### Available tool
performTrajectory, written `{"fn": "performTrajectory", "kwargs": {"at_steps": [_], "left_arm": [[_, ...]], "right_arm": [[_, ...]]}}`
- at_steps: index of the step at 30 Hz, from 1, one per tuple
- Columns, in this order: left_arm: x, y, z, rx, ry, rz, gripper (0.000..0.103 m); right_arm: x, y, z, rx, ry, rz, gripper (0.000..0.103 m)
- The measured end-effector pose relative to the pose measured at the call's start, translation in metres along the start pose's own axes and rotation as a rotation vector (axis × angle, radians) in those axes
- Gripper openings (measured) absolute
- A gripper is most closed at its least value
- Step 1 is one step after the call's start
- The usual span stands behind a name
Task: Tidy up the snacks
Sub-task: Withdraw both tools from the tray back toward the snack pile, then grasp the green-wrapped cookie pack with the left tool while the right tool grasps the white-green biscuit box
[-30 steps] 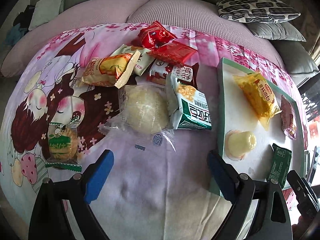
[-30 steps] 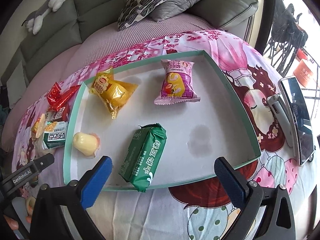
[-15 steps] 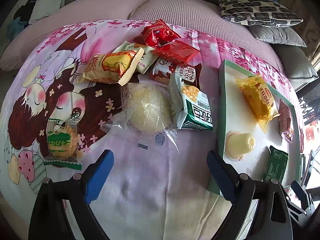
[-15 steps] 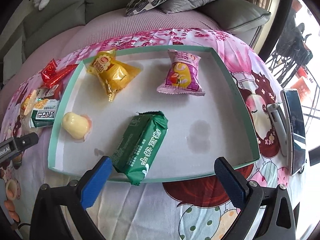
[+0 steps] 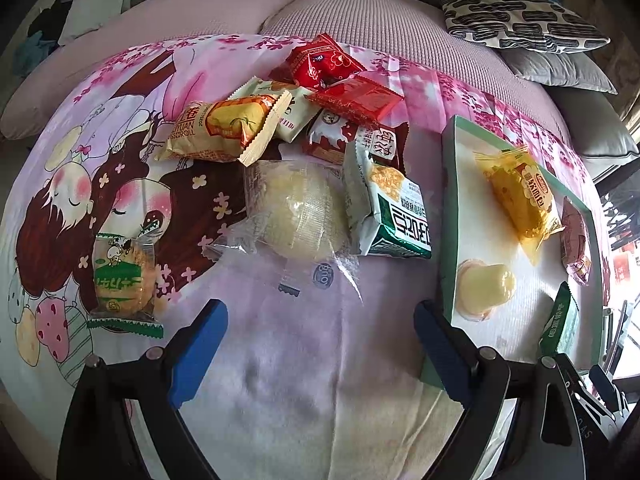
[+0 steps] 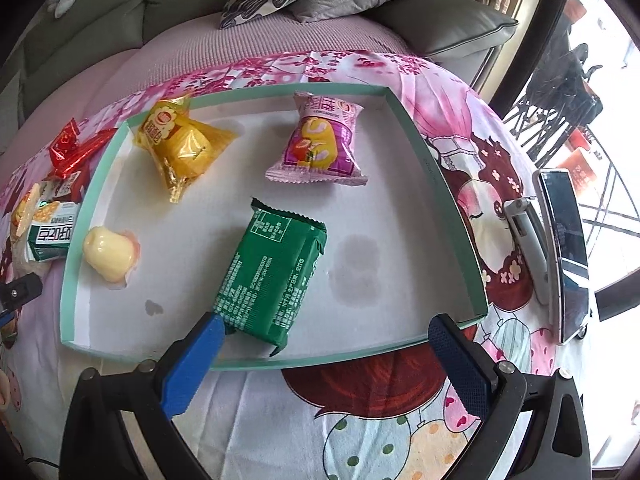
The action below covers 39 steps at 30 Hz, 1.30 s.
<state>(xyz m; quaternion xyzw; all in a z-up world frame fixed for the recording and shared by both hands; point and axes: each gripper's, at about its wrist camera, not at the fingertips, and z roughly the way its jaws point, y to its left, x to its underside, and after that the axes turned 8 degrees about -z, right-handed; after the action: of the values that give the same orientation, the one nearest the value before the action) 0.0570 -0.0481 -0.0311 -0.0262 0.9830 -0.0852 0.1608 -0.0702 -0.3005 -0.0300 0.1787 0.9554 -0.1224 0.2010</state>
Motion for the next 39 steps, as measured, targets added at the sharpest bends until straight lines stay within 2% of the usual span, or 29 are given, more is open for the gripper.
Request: {"fn": "performTrajectory", "kwargs": {"at_steps": [5,8,15,20,24,29,35,39], "left_arm": [[0.000,0.002,-0.001,0.001,-0.004,-0.003,0.094],[-0.001,0.004,-0.003,-0.001,-0.011,-0.008,0.094],[-0.007,0.019,-0.013,-0.038,-0.062,-0.032,0.094],[-0.015,0.045,-0.023,-0.051,-0.105,-0.090,0.094],[-0.025,0.068,-0.029,-0.054,-0.118,-0.132,0.094],[-0.034,0.099,-0.035,-0.054,-0.132,-0.196,0.094],[-0.043,0.123,-0.034,-0.098,-0.135,-0.211,0.094],[-0.045,0.132,-0.029,-0.075,-0.111,-0.227,0.094]], "right_arm": [[-0.001,0.001,-0.001,-0.020,-0.008,0.010,0.103],[-0.002,0.003,-0.004,-0.069,-0.022,0.013,0.103],[-0.001,0.015,-0.008,-0.093,-0.039,-0.016,0.103],[-0.003,0.024,-0.027,-0.112,-0.128,-0.024,0.103],[-0.005,0.040,-0.039,-0.195,-0.190,-0.030,0.103],[-0.004,0.067,-0.032,-0.250,-0.162,-0.075,0.103],[-0.004,0.091,-0.031,-0.320,-0.161,-0.112,0.103],[-0.010,0.107,-0.034,-0.415,-0.165,-0.126,0.103]]}}
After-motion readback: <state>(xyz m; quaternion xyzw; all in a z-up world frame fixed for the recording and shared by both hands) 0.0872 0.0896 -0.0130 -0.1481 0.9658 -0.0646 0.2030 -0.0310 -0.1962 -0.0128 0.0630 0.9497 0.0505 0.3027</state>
